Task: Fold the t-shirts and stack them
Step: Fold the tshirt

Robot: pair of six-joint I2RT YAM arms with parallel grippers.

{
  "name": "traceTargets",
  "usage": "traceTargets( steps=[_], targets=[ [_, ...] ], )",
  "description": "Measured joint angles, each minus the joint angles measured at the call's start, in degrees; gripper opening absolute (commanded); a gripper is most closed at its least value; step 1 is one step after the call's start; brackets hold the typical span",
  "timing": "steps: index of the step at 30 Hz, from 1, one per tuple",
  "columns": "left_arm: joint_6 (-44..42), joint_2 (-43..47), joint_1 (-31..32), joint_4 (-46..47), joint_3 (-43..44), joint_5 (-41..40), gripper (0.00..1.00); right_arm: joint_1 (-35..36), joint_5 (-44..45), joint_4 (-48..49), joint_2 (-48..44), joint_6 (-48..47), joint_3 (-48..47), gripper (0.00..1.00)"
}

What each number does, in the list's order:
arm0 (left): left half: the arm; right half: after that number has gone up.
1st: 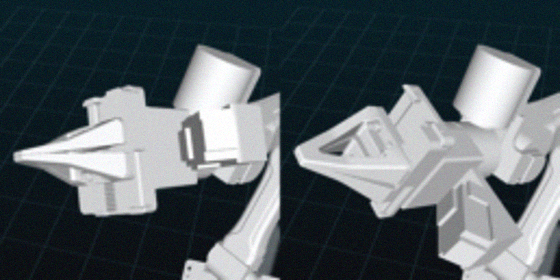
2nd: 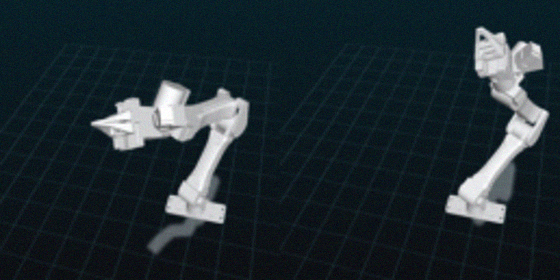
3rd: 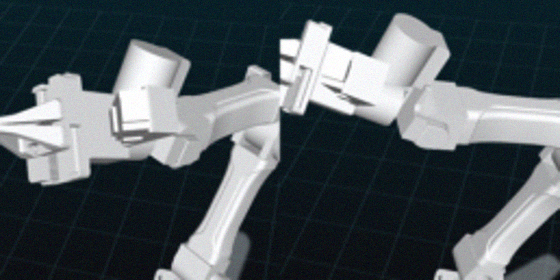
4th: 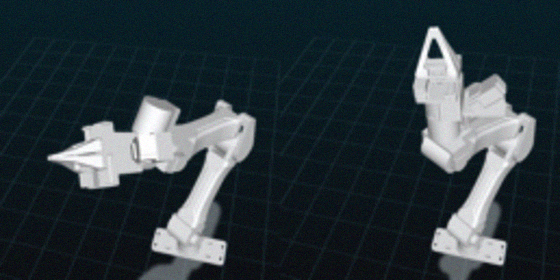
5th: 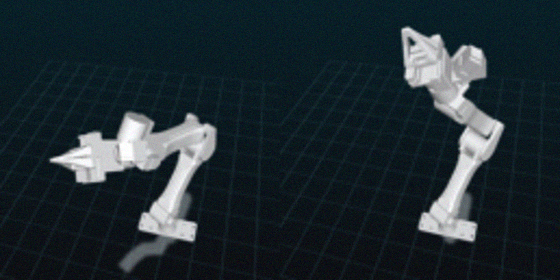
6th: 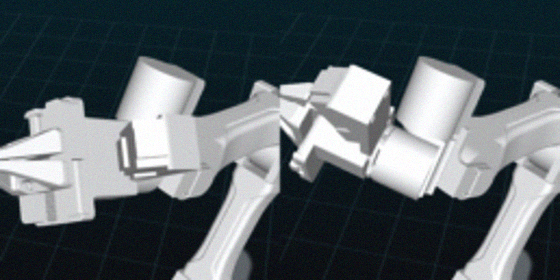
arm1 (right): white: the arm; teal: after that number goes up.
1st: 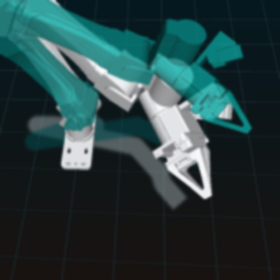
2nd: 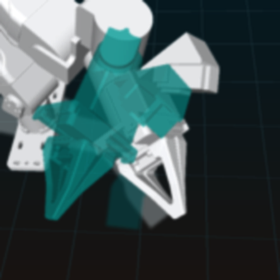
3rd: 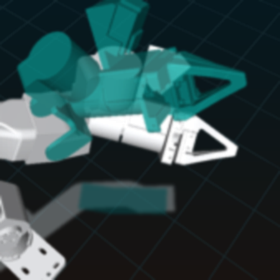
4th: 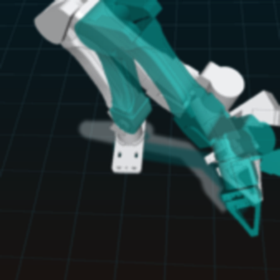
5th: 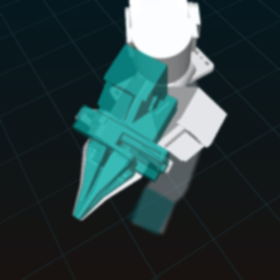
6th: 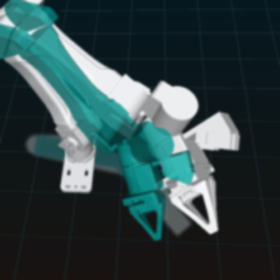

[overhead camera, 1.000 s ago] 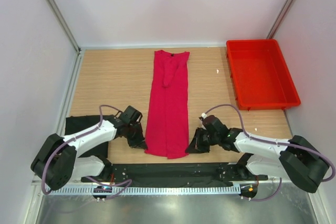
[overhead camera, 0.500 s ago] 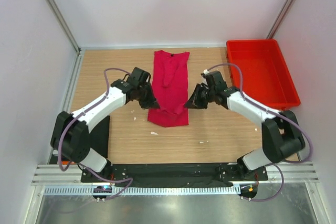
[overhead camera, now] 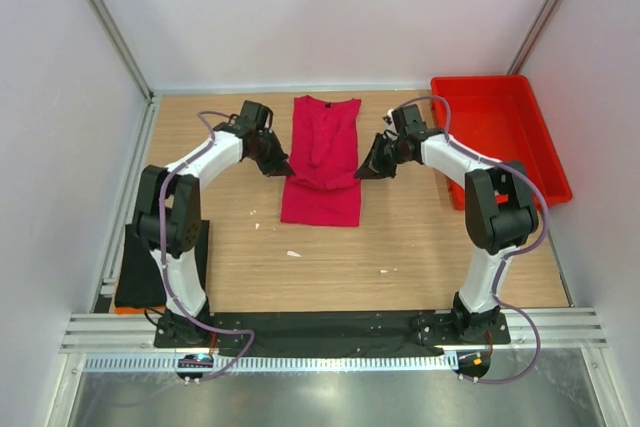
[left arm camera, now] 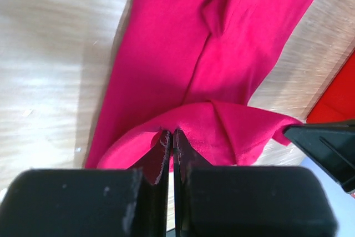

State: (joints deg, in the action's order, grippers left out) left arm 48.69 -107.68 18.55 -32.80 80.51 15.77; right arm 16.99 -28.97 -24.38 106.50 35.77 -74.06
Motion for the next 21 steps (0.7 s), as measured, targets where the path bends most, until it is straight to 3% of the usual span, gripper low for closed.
traceTargets(
  steps=[17, 20, 21],
  targets=[
    [-1.3, -8.5, -2.6, 0.3, 7.5, 3.8, 0.0, -2.0, -2.7, -1.7, 9.8, -1.6, -9.1, 0.01],
    [-1.5, -10.1, -3.0, 0.2, 8.5, 4.3, 0.0, -2.3, -2.7, -2.6, 11.0, -1.6, -10.7, 0.04],
    [-1.6, -10.9, -3.1, 0.2, 9.2, 4.4, 0.0, -2.4, -2.8, -2.7, 11.4, -1.6, -11.3, 0.1]
  ],
)
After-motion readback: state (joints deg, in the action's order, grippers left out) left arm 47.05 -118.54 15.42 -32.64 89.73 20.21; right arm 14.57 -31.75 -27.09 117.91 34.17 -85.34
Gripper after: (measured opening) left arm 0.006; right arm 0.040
